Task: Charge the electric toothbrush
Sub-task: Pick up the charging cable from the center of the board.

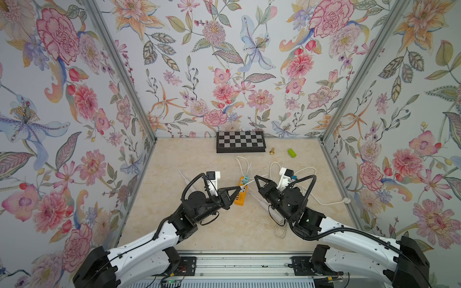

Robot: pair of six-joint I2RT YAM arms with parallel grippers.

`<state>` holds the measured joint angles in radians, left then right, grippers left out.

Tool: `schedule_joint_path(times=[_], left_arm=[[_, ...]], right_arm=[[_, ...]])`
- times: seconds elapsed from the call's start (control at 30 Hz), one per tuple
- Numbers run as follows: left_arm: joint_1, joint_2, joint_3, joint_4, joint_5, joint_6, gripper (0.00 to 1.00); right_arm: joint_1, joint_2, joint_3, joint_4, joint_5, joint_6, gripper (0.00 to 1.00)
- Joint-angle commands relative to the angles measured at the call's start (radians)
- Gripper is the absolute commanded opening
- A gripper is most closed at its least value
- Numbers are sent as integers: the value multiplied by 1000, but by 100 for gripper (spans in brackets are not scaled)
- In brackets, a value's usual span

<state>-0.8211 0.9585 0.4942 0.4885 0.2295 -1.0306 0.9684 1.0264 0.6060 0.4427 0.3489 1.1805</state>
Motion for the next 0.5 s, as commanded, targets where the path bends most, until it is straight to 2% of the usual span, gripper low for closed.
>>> schedule_joint_path(times=[0.0,0.1,0.17,0.27,0.33,0.4,0.47], left_arm=[[41,-20,106,-144,7,126,0],[69,-36,208,-332,25,274,0],[74,-52,254,-428,28,357,0],[77,-47,333,-565,52,443,0],[78,-38,393,-645,58,484,0],[77,-33,442,-703,87,525,0],[77,-23,495,-783,95,574,0]], right_arm=[[-21,-13,42,-5,-117,-94,17],[-91,-39,96,-144,-338,-207,32],[-145,-61,170,-314,-490,-349,38],[-205,-96,265,-531,-700,-576,41],[-237,-127,309,-629,-796,-705,41],[-261,-160,323,-655,-896,-821,44],[-270,-173,338,-669,-927,-931,43]])
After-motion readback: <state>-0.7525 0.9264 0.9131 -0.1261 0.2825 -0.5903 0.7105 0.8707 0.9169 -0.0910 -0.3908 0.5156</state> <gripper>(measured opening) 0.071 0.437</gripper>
